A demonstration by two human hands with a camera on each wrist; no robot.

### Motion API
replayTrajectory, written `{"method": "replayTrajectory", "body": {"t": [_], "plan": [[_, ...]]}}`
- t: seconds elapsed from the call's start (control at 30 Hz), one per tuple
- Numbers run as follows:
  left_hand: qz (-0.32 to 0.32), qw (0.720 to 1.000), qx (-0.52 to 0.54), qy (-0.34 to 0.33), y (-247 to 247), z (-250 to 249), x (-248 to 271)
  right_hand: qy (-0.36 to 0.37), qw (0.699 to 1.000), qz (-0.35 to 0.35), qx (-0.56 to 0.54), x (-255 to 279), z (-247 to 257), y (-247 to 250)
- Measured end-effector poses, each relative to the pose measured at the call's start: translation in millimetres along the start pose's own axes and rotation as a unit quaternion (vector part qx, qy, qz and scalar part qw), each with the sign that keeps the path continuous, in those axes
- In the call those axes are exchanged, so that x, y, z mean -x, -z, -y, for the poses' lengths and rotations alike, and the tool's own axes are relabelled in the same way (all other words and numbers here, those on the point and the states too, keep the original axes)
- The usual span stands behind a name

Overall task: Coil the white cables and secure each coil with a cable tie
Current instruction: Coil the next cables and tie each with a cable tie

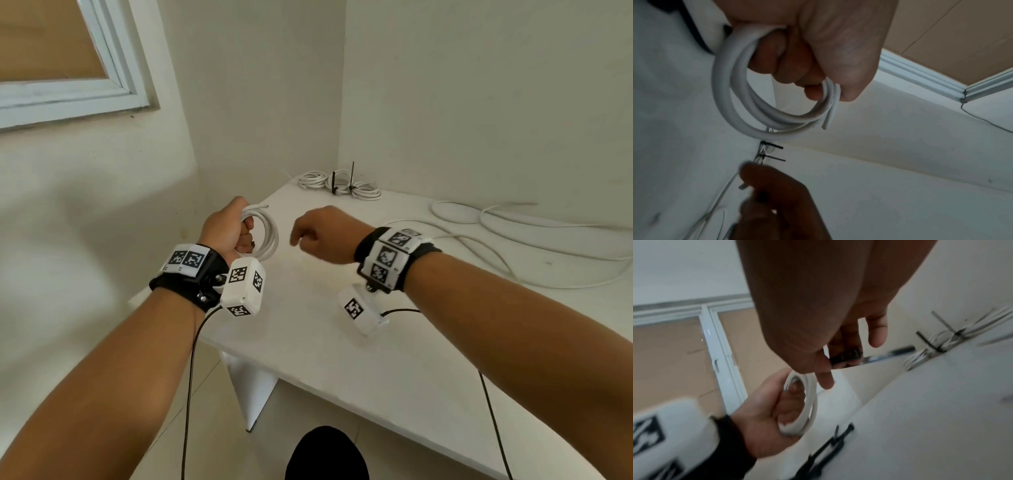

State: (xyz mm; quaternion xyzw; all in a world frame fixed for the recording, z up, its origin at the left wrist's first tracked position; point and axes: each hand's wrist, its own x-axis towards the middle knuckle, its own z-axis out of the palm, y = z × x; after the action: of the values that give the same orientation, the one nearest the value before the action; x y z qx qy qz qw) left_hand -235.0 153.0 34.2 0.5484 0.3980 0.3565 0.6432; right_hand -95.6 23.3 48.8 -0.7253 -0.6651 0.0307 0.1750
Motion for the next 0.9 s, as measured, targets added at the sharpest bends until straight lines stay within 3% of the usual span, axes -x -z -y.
{"method": "replayTrajectory", "body": {"t": [0.13,0.37,0.53,0.67,0.9], "plan": [[0.045,0.999,-0.014,-0.007,-40.6,1.3,6.6,-0.066,0.994,-0.090,-0.024,37.9,-38.7,38.7],[0.166,0.982,-0.075,-0.042,-142.8,12.2,39.2,-0.163,0.973,-0.153,-0.058,122.8,-112.6,73.4],[0.248,0.956,-0.135,-0.083,-213.0,21.9,66.4,-0.218,0.952,-0.196,-0.090,169.7,-149.5,89.1],[0.306,0.930,-0.169,-0.112,-256.8,28.3,84.9,-0.249,0.943,-0.219,-0.035,191.5,-172.6,97.6],[0.379,0.888,-0.225,-0.129,-297.4,42.8,98.0,-0.318,0.918,-0.236,0.018,206.6,-206.9,102.2]]}}
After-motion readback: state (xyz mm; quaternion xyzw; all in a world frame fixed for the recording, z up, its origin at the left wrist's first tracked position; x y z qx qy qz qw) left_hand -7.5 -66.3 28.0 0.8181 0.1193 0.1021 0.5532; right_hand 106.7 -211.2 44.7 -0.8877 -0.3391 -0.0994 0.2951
